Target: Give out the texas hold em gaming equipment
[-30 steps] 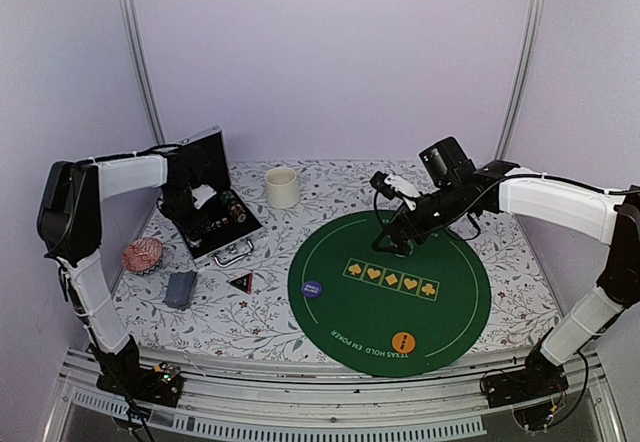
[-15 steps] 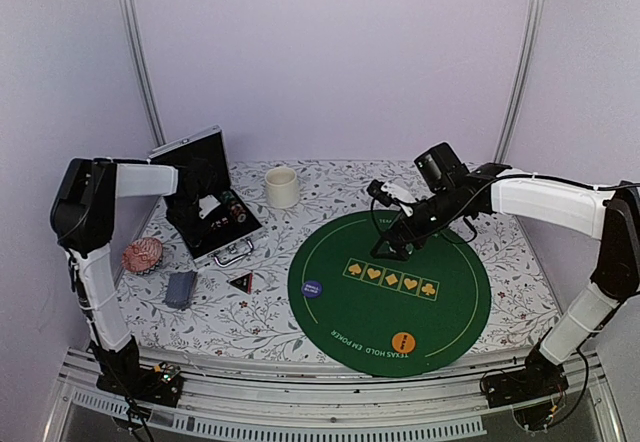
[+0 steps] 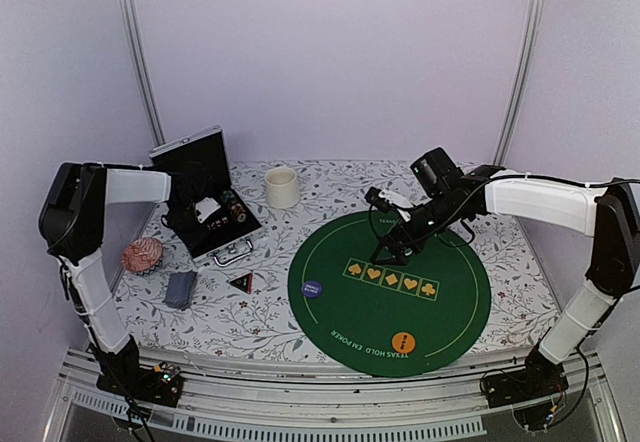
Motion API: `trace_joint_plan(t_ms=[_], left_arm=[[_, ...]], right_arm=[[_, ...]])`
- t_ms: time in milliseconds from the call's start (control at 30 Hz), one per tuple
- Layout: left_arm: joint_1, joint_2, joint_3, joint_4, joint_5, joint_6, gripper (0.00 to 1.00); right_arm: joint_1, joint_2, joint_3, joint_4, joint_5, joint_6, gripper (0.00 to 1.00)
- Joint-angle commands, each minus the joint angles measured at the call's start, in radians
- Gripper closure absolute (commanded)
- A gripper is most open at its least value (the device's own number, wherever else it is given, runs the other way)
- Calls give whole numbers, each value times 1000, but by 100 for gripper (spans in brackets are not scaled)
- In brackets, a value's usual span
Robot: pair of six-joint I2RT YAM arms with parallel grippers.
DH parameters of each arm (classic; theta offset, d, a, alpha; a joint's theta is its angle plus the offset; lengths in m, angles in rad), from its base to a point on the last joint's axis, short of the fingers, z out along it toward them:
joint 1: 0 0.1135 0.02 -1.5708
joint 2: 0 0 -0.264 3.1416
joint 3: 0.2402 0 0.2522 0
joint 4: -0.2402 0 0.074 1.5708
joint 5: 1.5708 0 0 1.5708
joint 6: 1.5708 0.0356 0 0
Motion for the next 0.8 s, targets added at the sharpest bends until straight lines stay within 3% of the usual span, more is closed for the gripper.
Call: trace_joint_plan(t_ms=[0, 333, 533, 767], left_arm=[[-29, -3, -30, 12, 177, 33, 48], [9, 119, 104, -22, 38, -4, 45], [12, 136, 106, -4, -34, -8, 45], [15, 123, 124, 67, -9, 40, 43]], right_arm=[[-6, 17, 34, -20, -18, -10, 1], [-5, 31, 39, -41, -28, -16, 0], [-6, 35, 41, -49, -38, -15, 0], [-6, 52, 46, -61, -52, -18, 1]])
